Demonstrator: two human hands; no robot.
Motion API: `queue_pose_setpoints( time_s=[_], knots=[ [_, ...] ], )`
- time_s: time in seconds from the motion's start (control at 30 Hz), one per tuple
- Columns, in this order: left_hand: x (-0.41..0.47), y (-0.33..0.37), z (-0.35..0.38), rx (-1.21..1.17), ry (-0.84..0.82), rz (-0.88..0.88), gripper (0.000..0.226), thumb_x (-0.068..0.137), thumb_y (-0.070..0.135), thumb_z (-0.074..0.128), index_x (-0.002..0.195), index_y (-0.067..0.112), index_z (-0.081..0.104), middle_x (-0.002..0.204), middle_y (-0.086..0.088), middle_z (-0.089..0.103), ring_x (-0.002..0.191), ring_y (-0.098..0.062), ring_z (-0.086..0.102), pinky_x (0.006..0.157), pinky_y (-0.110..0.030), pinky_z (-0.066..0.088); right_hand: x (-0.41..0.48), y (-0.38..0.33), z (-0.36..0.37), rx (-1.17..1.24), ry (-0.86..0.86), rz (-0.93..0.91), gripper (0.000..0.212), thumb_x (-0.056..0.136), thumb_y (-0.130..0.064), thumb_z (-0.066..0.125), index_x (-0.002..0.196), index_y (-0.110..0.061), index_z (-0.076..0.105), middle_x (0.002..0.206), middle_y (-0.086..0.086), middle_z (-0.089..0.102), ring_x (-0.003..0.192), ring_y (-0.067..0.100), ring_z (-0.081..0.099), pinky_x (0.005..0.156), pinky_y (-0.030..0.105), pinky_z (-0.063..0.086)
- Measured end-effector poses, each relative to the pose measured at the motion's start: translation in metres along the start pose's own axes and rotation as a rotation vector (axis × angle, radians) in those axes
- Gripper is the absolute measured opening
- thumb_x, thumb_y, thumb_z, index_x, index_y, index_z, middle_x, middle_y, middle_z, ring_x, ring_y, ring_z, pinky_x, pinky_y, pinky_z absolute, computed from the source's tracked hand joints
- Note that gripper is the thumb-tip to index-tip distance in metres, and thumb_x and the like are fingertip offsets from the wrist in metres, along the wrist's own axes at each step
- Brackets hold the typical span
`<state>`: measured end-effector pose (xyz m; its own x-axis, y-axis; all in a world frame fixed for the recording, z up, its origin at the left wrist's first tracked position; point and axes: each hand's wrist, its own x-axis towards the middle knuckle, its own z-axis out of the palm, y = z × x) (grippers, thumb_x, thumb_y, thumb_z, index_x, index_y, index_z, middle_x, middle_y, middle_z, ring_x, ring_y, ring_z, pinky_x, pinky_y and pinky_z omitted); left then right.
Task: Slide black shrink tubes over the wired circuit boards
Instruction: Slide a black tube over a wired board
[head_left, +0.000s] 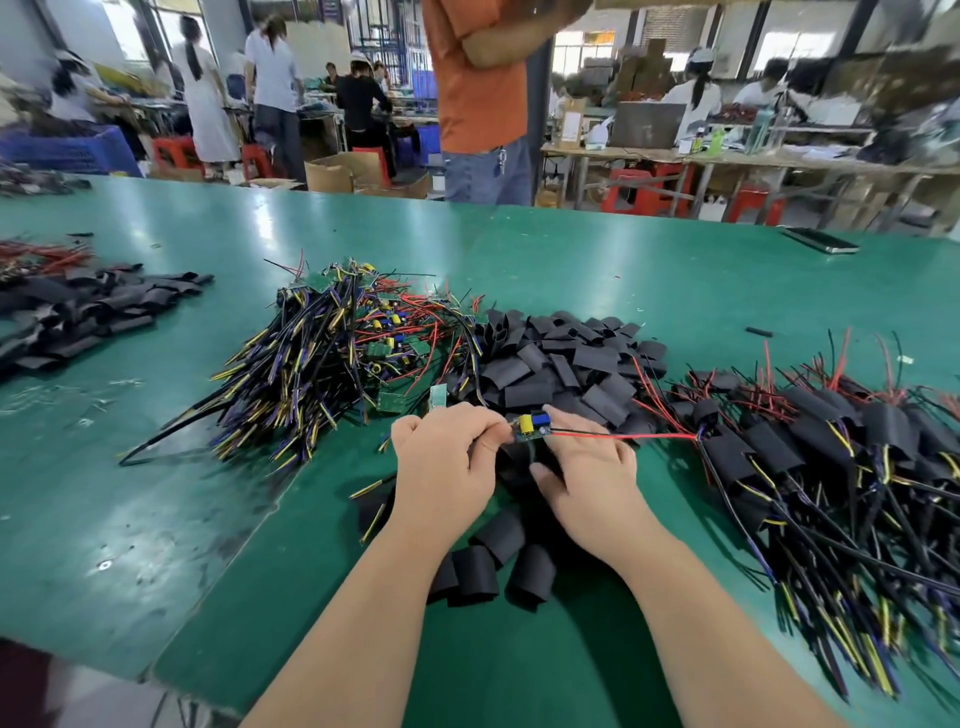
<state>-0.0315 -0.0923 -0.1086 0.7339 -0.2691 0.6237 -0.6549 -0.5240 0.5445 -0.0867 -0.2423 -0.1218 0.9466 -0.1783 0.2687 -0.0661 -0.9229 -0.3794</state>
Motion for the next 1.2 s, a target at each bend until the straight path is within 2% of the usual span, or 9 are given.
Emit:
queue_pose_setpoints(
  time_s=[0.2, 0.3, 0.37, 0.53, 0.73, 0.83, 0.9, 1.1, 1.2],
  knots=[
    [0.000, -0.003, 0.000, 0.025, 0.012, -0.022, 0.021, 0.091, 0.019, 0.052, 0.075, 0.026, 0.064, 0.065, 0.013, 0.052, 0.066, -0.006, 0.041, 0.073, -0.036, 0.026, 0.002, -0.002, -0.005, -0.216, -0.013, -0.037, 0.036, 0.093, -0.046, 0.050, 0.129, -0.042, 0.051, 0.128, -0.017, 0.050, 0.124, 0.014, 0.036, 0.098, 0.035, 0.014],
    [0.000, -0.002, 0.000, 0.026, 0.022, -0.035, 0.021, 0.089, 0.017, 0.051, 0.075, 0.025, 0.065, 0.062, 0.018, 0.047, 0.067, -0.005, 0.038, 0.072, -0.033, 0.022, 0.002, -0.007, -0.013, -0.199, 0.068, -0.061, 0.014, 0.087, -0.040, 0.062, 0.095, -0.029, 0.063, 0.106, -0.010, 0.053, 0.107, 0.018, 0.043, 0.087, 0.032, 0.020],
    [0.000, -0.003, -0.001, 0.020, 0.025, -0.047, 0.022, 0.089, 0.015, 0.051, 0.076, 0.024, 0.066, 0.067, 0.018, 0.052, 0.068, -0.005, 0.041, 0.072, -0.031, 0.020, 0.001, -0.008, -0.015, -0.103, 0.072, -0.085, 0.017, 0.084, -0.025, 0.063, 0.075, -0.020, 0.050, 0.087, -0.006, 0.049, 0.093, 0.022, 0.046, 0.074, 0.031, 0.027],
    [0.001, -0.005, -0.003, 0.037, 0.023, -0.075, 0.023, 0.090, 0.017, 0.048, 0.077, 0.025, 0.066, 0.075, 0.011, 0.064, 0.072, -0.010, 0.051, 0.074, -0.031, 0.021, -0.001, -0.009, -0.009, -0.026, -0.127, -0.051, 0.026, 0.093, -0.032, 0.056, 0.079, -0.019, 0.039, 0.099, -0.002, 0.044, 0.090, 0.024, 0.049, 0.076, 0.031, 0.038],
    [0.001, -0.006, -0.005, 0.032, 0.027, -0.095, 0.025, 0.090, 0.019, 0.046, 0.075, 0.026, 0.065, 0.073, 0.012, 0.063, 0.069, -0.012, 0.050, 0.073, -0.031, 0.019, 0.000, -0.012, -0.008, 0.019, 0.051, -0.066, 0.026, 0.083, -0.027, 0.070, 0.083, -0.018, 0.045, 0.089, -0.005, 0.049, 0.095, 0.019, 0.049, 0.075, 0.028, 0.033],
    [0.002, -0.006, -0.007, 0.017, 0.055, -0.114, 0.025, 0.090, 0.018, 0.046, 0.076, 0.025, 0.065, 0.072, 0.013, 0.061, 0.070, -0.013, 0.051, 0.073, -0.031, 0.018, -0.002, -0.013, -0.013, 0.362, 0.160, 0.040, 0.048, 0.075, -0.020, 0.079, 0.115, -0.029, 0.054, 0.091, -0.014, 0.055, 0.072, -0.002, 0.047, 0.069, 0.016, 0.035],
    [0.003, -0.006, -0.008, 0.009, 0.086, -0.139, 0.025, 0.091, 0.019, 0.045, 0.076, 0.025, 0.064, 0.072, 0.012, 0.061, 0.072, -0.015, 0.054, 0.072, -0.030, 0.017, -0.004, -0.011, -0.018, 0.561, 0.278, 0.116, 0.050, 0.074, -0.015, 0.081, 0.116, -0.029, 0.059, 0.092, -0.015, 0.060, 0.065, -0.003, 0.053, 0.066, 0.007, 0.038],
    [0.005, -0.002, -0.013, -0.081, 0.170, -0.200, 0.026, 0.091, 0.019, 0.041, 0.075, 0.027, 0.059, 0.075, 0.009, 0.062, 0.072, -0.020, 0.058, 0.076, -0.039, 0.027, -0.003, 0.009, -0.040, 1.471, 0.432, 0.424, 0.012, 0.084, -0.016, 0.072, 0.092, -0.020, 0.063, 0.087, -0.001, 0.072, 0.083, 0.013, 0.068, 0.071, 0.027, 0.048],
    [0.005, 0.000, -0.014, -0.096, 0.191, -0.233, 0.024, 0.094, 0.022, 0.040, 0.077, 0.030, 0.055, 0.077, 0.010, 0.062, 0.073, -0.020, 0.058, 0.077, -0.038, 0.025, -0.004, 0.020, -0.049, 2.001, 0.398, 0.429, 0.042, 0.076, -0.028, 0.069, 0.110, -0.011, 0.053, 0.101, 0.002, 0.071, 0.097, 0.013, 0.070, 0.069, 0.022, 0.049]
  ],
)
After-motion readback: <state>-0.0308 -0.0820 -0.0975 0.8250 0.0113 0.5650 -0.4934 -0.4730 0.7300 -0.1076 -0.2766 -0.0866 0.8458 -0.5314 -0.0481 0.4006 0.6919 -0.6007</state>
